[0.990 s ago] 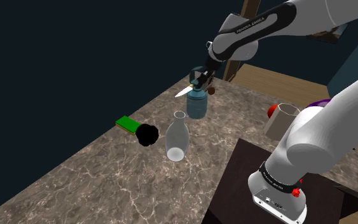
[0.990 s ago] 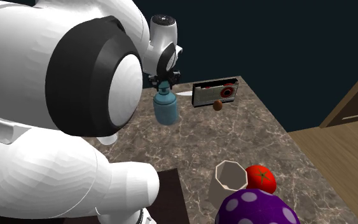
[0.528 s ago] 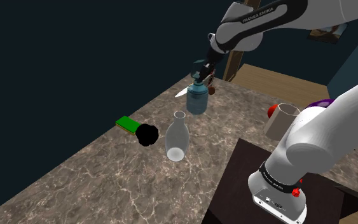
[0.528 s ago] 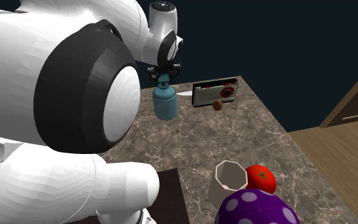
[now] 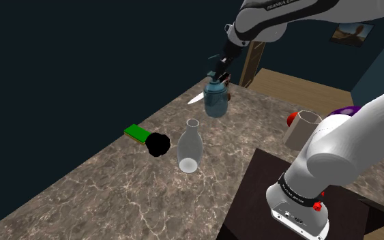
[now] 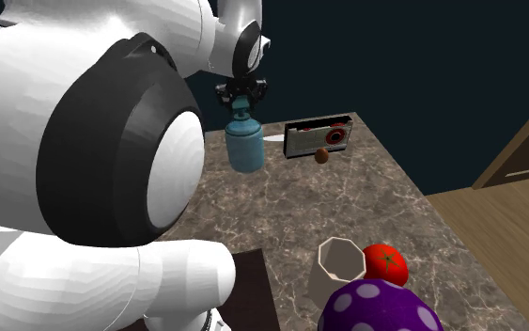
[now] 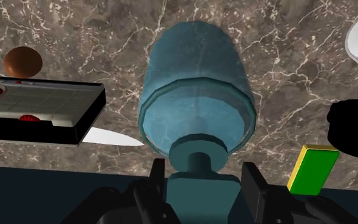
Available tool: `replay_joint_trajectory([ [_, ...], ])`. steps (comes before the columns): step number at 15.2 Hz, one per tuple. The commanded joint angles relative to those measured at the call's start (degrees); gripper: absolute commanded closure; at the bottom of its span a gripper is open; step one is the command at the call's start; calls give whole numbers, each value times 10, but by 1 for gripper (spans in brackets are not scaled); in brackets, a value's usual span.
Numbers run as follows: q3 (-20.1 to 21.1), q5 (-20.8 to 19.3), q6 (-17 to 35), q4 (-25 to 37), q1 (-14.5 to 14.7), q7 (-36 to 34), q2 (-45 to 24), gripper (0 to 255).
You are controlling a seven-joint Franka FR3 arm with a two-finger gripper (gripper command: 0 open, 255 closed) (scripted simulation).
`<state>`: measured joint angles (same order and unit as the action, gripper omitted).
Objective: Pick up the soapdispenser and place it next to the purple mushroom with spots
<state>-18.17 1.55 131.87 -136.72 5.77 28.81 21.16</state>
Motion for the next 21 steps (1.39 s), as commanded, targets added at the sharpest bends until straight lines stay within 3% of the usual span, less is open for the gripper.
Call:
replay_joint_trajectory([
  [1,2,-2,-17,10,-1,-3,7,255],
  [21,15,-9,-172,150,-1,-23,23,255],
])
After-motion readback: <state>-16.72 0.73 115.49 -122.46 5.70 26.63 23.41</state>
